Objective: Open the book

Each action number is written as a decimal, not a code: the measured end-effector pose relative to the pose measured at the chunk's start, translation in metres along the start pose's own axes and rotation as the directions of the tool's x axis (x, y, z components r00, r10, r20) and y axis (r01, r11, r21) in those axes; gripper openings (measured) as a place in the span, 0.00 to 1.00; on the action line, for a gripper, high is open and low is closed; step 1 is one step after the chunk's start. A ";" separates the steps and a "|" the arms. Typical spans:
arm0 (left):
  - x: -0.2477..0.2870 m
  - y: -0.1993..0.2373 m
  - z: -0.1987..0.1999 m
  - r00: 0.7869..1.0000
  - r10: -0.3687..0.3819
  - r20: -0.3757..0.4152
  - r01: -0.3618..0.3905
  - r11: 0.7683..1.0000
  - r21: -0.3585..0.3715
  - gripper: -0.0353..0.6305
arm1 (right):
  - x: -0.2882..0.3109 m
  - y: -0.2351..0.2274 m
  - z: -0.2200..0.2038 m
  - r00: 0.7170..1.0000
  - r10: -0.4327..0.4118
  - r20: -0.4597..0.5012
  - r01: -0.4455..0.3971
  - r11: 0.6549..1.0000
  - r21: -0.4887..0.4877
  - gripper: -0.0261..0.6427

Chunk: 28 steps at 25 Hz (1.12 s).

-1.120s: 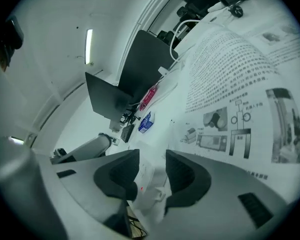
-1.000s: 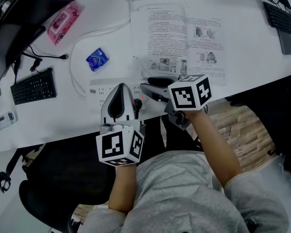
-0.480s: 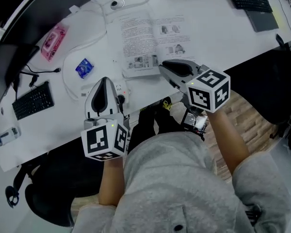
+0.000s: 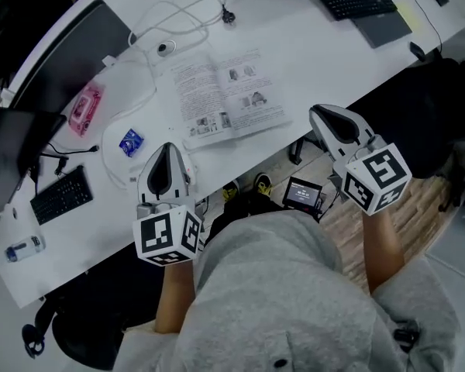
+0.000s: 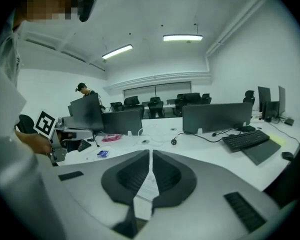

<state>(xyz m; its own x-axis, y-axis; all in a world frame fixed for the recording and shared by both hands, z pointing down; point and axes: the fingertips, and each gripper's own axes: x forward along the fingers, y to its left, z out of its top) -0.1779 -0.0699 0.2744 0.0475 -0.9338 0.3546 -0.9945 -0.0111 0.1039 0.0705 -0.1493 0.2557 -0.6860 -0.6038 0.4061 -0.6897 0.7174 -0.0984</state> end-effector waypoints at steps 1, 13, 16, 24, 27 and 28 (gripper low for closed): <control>0.000 -0.003 0.003 1.000 -0.008 0.006 0.008 1.000 0.005 0.07 | -0.006 -0.004 0.003 1.000 -0.027 0.014 0.027 1.000 -0.002 0.10; -0.005 -0.021 0.019 0.998 -0.037 0.050 0.035 0.999 0.041 0.07 | -0.045 -0.023 0.010 0.981 -0.146 0.126 0.134 0.986 0.099 0.10; -0.004 -0.030 0.017 0.998 -0.040 0.054 0.038 0.998 0.052 0.07 | -0.051 -0.027 0.010 0.978 -0.149 0.148 0.135 0.985 0.105 0.10; 0.001 -0.058 0.009 0.998 -0.036 0.058 0.033 0.998 0.054 0.07 | -0.062 -0.040 -0.001 0.975 -0.132 0.176 0.115 0.988 0.104 0.10; 0.002 -0.065 0.009 0.998 -0.034 0.058 0.031 0.998 0.058 0.07 | -0.068 -0.046 -0.002 0.975 -0.131 0.179 0.113 0.988 0.109 0.10; 0.002 -0.067 0.009 0.998 -0.033 0.058 0.030 0.998 0.059 0.07 | -0.070 -0.048 -0.002 0.975 -0.130 0.180 0.112 0.988 0.108 0.10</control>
<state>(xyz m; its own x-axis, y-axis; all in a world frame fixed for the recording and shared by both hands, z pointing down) -0.1116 -0.0745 0.2603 0.0752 -0.9522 0.2962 -0.9964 -0.0601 0.0597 0.1518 -0.1410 0.2341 -0.6210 -0.7444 0.2454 -0.7830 0.6038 -0.1496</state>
